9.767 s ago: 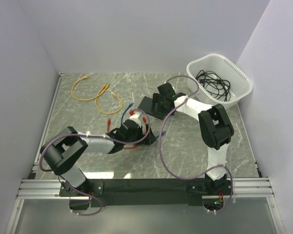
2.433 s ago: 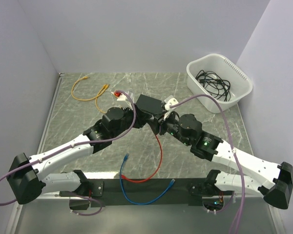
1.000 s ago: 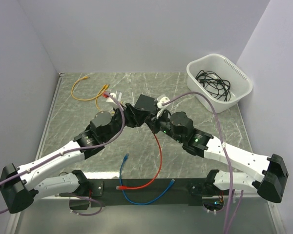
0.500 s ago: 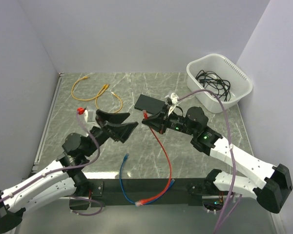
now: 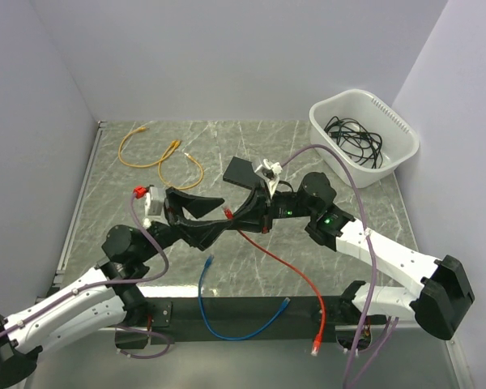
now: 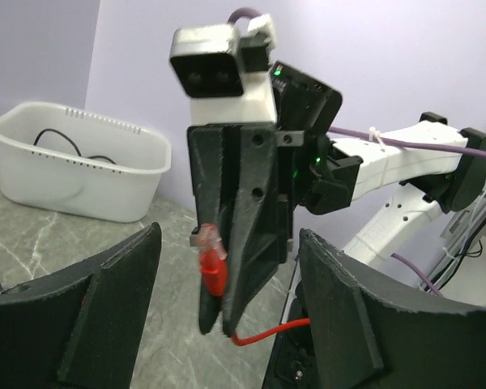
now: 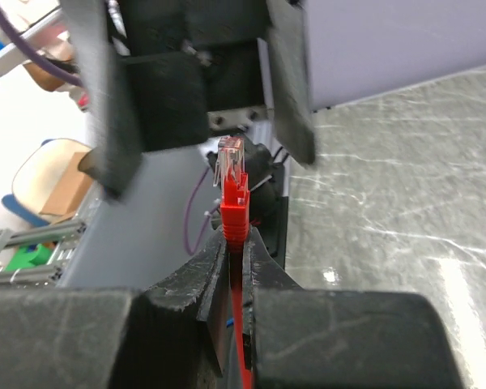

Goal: Insert the plug into the switch port

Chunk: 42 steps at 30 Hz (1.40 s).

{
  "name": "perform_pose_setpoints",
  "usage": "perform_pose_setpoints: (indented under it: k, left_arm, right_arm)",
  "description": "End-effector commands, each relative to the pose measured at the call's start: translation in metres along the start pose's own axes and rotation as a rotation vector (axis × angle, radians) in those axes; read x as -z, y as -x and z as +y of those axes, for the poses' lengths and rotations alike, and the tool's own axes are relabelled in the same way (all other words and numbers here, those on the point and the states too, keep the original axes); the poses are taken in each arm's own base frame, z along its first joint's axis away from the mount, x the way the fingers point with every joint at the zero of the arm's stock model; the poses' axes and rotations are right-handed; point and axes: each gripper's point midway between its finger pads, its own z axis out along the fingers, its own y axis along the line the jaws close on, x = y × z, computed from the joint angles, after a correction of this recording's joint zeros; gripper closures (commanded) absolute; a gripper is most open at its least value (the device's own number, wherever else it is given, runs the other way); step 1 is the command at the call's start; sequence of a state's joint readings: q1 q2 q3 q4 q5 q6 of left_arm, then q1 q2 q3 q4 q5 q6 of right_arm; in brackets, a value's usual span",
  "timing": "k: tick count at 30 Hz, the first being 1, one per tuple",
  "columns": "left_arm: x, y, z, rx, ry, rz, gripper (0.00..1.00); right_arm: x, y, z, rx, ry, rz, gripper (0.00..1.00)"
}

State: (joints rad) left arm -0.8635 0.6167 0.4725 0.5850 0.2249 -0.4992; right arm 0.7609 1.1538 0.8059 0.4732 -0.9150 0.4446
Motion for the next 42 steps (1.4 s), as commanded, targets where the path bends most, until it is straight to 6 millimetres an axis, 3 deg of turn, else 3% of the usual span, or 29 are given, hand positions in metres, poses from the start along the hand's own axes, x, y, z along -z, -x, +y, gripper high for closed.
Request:
perform_pose_setpoints:
  k: [1,4,8,11,15,19,26,33,35,39,40,41,42]
  left_arm:
    - [-0.007,0.006,-0.005,-0.031,-0.032,-0.007,0.27]
    - [-0.012,0.003,-0.004,-0.024,-0.039,0.007,0.32]
    - [-0.018,0.0,-0.006,-0.004,-0.058,0.013,0.51]
    - [-0.022,-0.002,-0.008,0.011,-0.077,0.02,0.6]
    - [-0.022,0.001,-0.012,0.019,-0.093,0.01,0.51]
    - [-0.019,0.009,-0.014,0.02,-0.086,-0.012,0.55]
    - [-0.018,0.013,-0.017,0.025,-0.09,-0.019,0.75]
    - [-0.019,0.012,-0.017,0.028,-0.094,-0.012,0.88]
    - [-0.02,0.012,-0.018,0.03,-0.097,-0.007,0.98]
    - [-0.022,0.013,-0.011,0.041,-0.056,-0.003,0.99]
    - [-0.025,0.017,-0.01,0.049,-0.037,-0.004,0.99]
    - [-0.026,0.011,-0.002,0.069,0.007,0.024,0.99]
    - [-0.027,0.012,0.002,0.079,0.032,0.029,0.99]
  right_arm:
    - [-0.001,0.03,0.022,0.073,0.086,-0.05,1.0]
    - [-0.002,0.029,0.022,0.064,0.09,-0.047,1.0]
    - [-0.002,0.026,0.021,0.052,0.094,-0.049,1.0]
    - [-0.002,0.023,0.02,0.05,0.089,-0.044,1.0]
    - [-0.001,0.019,0.014,0.047,0.058,-0.037,1.0]
    - [0.001,0.016,0.011,0.046,0.049,-0.037,1.0]
    - [0.0,0.014,0.009,0.037,0.048,-0.042,1.0]
    - [0.0,0.016,0.007,0.035,0.046,-0.041,1.0]
    - [-0.001,0.014,0.006,0.03,0.047,-0.036,1.0]
    - [-0.001,0.014,0.0,0.035,0.018,-0.037,1.0]
    - [-0.001,0.023,-0.002,0.056,-0.01,-0.048,0.98]
    - [0.0,0.018,-0.017,0.019,-0.106,-0.031,0.74]
    - [0.002,0.021,-0.023,0.027,-0.155,-0.029,0.59]
